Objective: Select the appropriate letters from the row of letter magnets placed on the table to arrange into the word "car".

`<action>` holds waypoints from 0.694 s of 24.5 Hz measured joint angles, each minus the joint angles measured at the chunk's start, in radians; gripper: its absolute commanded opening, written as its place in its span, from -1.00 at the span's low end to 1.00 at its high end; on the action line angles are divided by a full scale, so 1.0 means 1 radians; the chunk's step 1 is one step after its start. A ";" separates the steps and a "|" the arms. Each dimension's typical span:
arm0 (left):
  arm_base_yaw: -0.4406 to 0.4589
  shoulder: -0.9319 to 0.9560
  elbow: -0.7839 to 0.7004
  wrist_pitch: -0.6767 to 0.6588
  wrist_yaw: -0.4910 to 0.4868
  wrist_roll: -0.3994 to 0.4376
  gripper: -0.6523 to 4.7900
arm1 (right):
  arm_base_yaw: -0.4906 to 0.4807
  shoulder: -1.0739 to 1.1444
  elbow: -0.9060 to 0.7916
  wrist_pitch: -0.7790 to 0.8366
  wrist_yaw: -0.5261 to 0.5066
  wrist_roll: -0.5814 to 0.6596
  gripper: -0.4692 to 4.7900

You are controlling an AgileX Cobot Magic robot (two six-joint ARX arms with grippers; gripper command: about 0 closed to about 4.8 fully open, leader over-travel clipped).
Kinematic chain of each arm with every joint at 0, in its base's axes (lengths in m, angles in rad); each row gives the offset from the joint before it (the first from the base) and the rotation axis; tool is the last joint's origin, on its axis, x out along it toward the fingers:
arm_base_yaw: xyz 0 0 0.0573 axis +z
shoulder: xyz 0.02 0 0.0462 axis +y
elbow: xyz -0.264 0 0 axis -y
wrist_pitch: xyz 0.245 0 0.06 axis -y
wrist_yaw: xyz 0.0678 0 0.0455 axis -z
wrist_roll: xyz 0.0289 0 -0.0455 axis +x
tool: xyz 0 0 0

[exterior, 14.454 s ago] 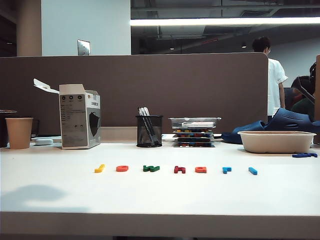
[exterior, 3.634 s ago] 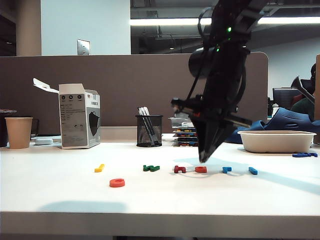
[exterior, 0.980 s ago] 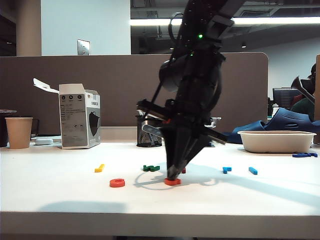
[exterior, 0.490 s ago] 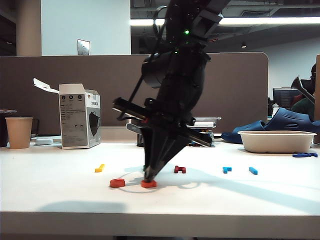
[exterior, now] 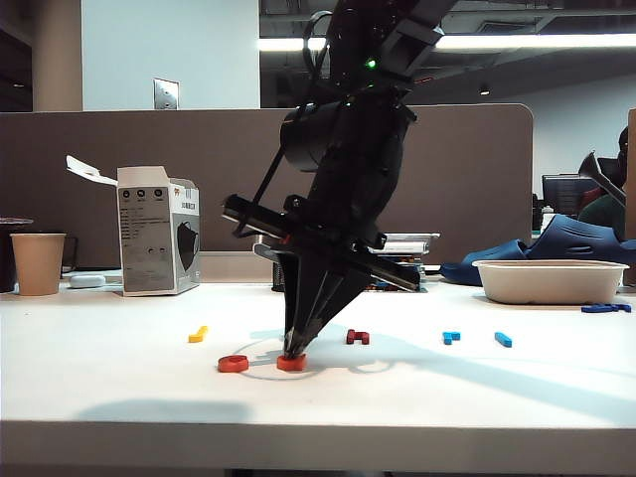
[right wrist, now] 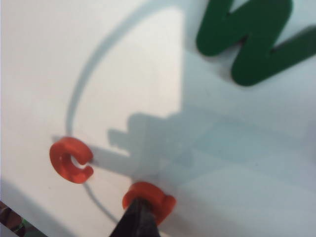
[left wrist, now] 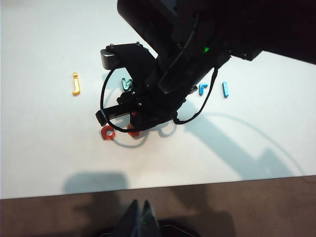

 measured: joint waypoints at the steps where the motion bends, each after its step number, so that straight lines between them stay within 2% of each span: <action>1: 0.000 0.000 0.000 0.000 0.000 0.000 -0.78 | 0.000 0.000 0.000 0.000 -0.006 0.000 -0.84; 17: 0.000 0.000 0.000 0.000 0.000 0.000 -0.78 | 0.013 0.000 0.000 -0.028 -0.020 0.000 -0.84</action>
